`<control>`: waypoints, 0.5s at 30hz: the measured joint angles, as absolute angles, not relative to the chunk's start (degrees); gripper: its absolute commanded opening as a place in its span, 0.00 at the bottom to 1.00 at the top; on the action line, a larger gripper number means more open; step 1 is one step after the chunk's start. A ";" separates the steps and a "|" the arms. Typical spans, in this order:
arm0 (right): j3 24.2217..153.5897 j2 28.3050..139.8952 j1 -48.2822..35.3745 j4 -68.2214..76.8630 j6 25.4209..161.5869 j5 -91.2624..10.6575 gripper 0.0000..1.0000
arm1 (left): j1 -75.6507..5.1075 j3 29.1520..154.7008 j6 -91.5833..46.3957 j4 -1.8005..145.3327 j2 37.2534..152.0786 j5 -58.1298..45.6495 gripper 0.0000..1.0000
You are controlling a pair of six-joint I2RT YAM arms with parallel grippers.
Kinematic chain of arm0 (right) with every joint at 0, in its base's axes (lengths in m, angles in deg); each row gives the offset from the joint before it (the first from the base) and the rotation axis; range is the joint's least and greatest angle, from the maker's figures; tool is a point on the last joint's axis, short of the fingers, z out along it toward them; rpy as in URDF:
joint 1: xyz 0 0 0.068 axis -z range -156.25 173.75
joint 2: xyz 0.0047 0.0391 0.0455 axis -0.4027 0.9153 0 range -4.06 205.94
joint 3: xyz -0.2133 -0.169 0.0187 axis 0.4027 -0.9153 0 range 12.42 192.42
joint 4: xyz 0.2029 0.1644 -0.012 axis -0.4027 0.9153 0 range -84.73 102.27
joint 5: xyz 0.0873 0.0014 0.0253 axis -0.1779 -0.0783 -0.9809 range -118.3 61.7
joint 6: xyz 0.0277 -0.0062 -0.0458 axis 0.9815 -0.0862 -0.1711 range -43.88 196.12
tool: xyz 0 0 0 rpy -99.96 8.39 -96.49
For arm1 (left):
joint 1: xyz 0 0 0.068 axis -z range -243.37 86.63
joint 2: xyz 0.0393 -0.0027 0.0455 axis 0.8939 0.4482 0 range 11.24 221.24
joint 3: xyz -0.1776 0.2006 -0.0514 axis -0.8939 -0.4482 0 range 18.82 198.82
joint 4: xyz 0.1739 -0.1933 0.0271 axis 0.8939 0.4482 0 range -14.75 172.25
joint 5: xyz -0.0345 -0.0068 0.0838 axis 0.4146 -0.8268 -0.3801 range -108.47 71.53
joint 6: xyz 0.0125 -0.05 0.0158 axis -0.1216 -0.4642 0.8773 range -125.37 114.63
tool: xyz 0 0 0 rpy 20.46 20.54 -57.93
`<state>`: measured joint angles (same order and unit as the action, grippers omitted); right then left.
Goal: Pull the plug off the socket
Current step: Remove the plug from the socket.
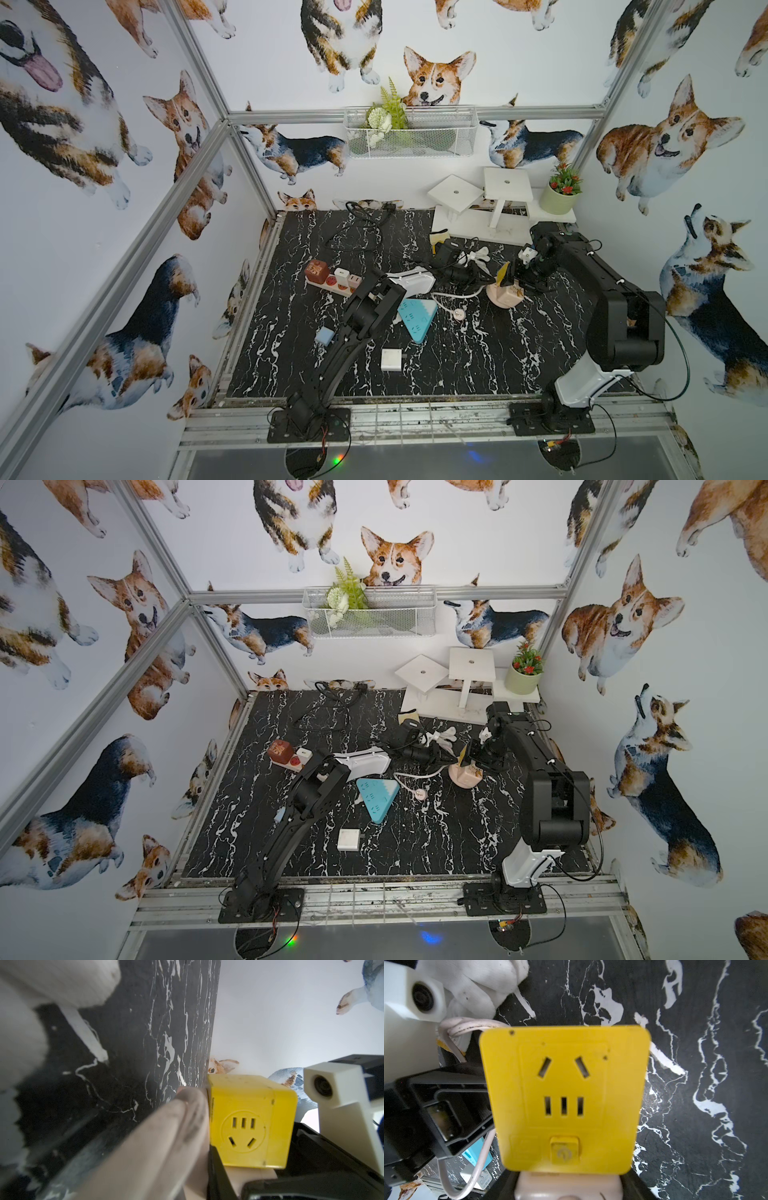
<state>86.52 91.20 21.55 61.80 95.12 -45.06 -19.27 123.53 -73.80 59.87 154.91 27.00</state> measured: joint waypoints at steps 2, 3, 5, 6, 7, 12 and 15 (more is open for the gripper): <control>86.35 91.40 21.55 61.67 95.45 -45.25 0.35 | -19.30 123.64 -73.69 60.13 155.09 27.05 0.00; 86.28 91.57 21.55 61.63 95.45 -45.36 0.39 | -19.30 123.64 -73.67 60.48 155.09 27.00 0.00; 85.71 91.72 21.57 61.06 95.52 -45.76 0.46 | -19.36 123.64 -73.58 61.14 155.18 26.96 0.00; 85.21 91.70 21.57 60.67 95.76 -45.97 0.50 | -19.38 123.68 -73.34 61.60 155.20 26.96 0.00; 84.53 91.64 21.62 60.14 95.91 -46.32 0.53 | -19.43 123.72 -72.97 62.34 155.20 26.96 0.00; 80.97 90.32 21.66 57.52 97.51 -47.66 0.60 | -19.49 124.75 -70.06 66.39 155.20 27.07 0.01; 79.57 89.58 21.66 56.30 98.51 -47.96 0.67 | -19.54 125.21 -68.05 67.59 155.18 27.09 0.02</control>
<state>79.57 89.58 21.66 56.30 98.51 -47.96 -19.54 125.21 -68.05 67.59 155.18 27.09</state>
